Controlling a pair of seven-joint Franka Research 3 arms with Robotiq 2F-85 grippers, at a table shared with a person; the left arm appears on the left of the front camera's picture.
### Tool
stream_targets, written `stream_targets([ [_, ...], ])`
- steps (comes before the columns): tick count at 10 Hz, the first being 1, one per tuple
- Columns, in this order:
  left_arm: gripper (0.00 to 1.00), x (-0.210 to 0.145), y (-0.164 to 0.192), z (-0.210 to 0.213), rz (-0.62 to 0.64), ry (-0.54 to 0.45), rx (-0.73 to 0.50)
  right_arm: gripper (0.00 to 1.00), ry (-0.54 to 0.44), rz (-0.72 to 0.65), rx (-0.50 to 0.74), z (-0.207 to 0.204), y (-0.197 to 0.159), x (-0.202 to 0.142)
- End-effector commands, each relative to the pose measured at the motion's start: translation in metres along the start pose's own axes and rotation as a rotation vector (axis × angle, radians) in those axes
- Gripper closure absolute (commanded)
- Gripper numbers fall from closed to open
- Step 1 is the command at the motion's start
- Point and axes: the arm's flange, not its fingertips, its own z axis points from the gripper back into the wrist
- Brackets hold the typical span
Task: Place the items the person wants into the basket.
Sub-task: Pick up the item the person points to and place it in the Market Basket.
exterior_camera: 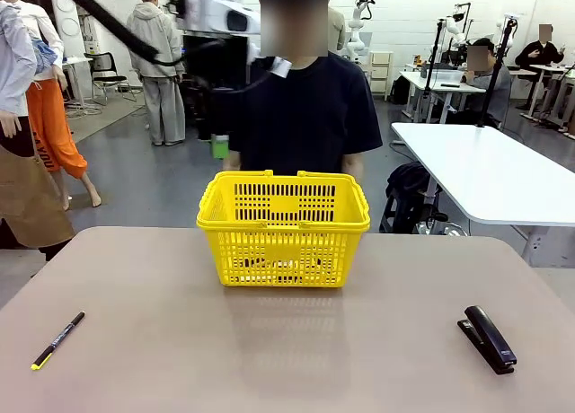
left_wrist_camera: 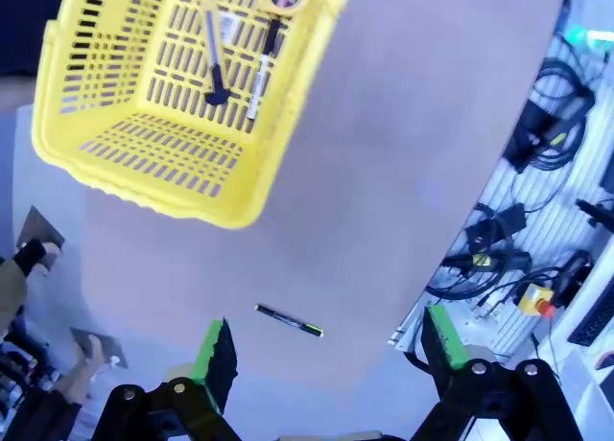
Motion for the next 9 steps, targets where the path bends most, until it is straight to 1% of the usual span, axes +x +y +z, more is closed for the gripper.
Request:
stream_targets([
  [1, 0.0, -0.07, -0.014, -0.026, -0.02, -0.091, -0.014, 0.0, 0.015, -0.016, -0.018, 0.0, 0.001, 0.002],
  [3, 0.0, -0.108, -0.011, -0.026, 0.006, -0.122, -0.059, 0.0, 0.015, -0.016, -0.018, 0.0, 0.001, 0.002],
  [5, 0.0, -0.131, -0.012, -0.019, 0.044, -0.154, -0.046, 0.0, 0.015, -0.016, -0.018, 0.0, 0.001, 0.002],
  [6, 0.0, -0.142, -0.011, -0.016, 0.054, -0.187, -0.036, 0.0, 0.015, -0.016, -0.018, 0.0, 0.001, 0.002],
  [8, 0.0, -0.15, -0.007, -0.012, 0.07, -0.211, -0.052, 0.0, 0.015, -0.016, -0.018, 0.0, 0.001, 0.002],
  [9, 0.0, -0.153, -0.005, -0.012, 0.115, -0.19, -0.069, 0.0, 0.015, -0.016, -0.018, 0.0, 0.001, 0.002],
])
